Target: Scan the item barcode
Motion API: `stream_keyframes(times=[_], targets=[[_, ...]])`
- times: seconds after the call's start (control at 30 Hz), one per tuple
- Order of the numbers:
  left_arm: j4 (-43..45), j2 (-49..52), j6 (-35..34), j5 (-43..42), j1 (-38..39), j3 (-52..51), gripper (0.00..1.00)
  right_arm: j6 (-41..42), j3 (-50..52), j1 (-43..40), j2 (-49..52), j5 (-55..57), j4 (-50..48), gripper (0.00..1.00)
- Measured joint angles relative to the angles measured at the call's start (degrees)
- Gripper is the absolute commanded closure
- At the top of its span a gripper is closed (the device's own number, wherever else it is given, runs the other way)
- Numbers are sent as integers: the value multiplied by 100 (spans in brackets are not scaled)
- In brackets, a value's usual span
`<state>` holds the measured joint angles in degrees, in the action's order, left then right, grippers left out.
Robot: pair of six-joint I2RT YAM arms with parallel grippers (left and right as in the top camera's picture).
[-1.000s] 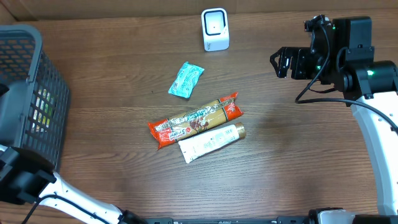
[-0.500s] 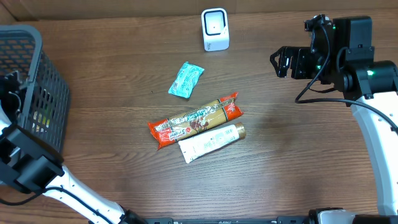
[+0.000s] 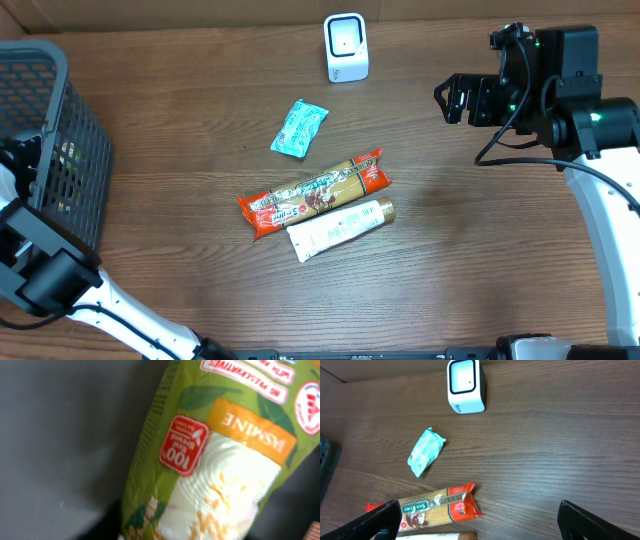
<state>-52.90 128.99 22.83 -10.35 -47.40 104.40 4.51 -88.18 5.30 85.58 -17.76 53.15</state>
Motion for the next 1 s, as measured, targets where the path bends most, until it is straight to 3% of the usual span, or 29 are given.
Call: stream_keyframes(times=[0.23, 0.4, 0.53, 0.8, 1.0], targets=[[-232, -105, -297, -28, 7, 35, 96, 0, 0, 0, 0, 0, -15, 0], [-1515, 61, -487, 59, 7, 704, 96, -2, 0, 0, 0, 0, 2, 0], [-2546, 321, -713, 111, 7, 2334, 96, -2, 0, 0, 0, -2, 0, 0], [-3654, 234, -1099, -328, 7, 6008, 96, 2, 0, 0, 0, -4, 2, 0], [-4175, -330, -1292, -1322, 155, 7340, 96, 0, 0, -2, 0, -2, 4, 0]])
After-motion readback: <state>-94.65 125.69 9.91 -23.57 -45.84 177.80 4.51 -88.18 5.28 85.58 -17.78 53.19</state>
